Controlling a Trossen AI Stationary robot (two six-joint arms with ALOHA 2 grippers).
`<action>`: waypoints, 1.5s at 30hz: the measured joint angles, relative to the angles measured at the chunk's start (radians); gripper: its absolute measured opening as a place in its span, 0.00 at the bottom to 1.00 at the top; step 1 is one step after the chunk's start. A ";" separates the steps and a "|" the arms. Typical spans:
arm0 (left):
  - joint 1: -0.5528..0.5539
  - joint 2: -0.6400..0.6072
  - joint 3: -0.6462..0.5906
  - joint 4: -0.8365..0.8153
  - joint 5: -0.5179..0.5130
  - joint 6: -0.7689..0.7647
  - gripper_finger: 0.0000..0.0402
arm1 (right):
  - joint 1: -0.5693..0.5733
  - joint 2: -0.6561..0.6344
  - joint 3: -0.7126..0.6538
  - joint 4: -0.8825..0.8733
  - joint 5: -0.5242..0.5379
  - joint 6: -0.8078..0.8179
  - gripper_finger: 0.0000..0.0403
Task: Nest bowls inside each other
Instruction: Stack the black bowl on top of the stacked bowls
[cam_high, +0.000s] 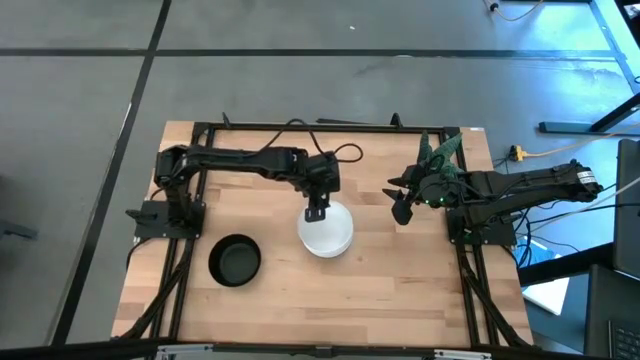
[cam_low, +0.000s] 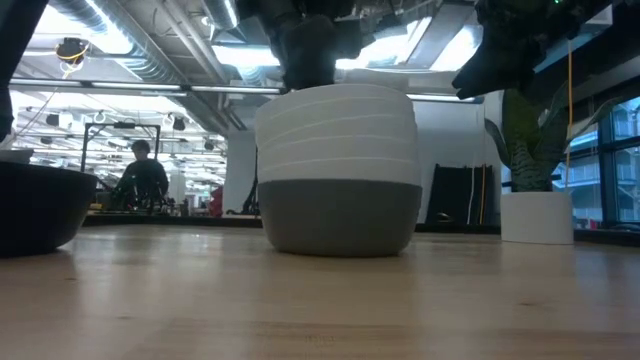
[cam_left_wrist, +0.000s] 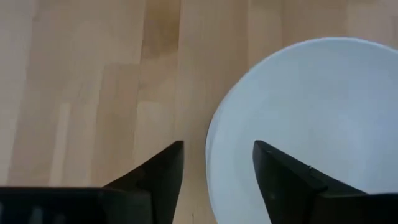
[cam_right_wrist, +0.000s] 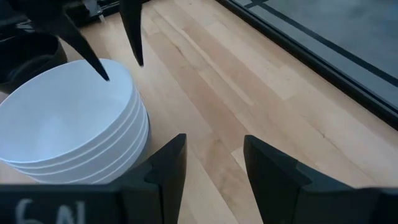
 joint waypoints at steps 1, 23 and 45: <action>0.000 -0.009 0.000 -0.002 0.000 0.006 0.47 | 0.000 0.000 0.000 0.000 0.000 0.000 0.40; -0.055 -0.404 0.001 -0.294 -0.066 0.060 0.49 | -0.003 0.000 0.001 0.001 0.014 -0.003 0.40; -0.330 -0.407 -0.504 -0.432 -0.059 -0.155 0.48 | -0.003 0.000 0.001 0.003 0.034 -0.001 0.40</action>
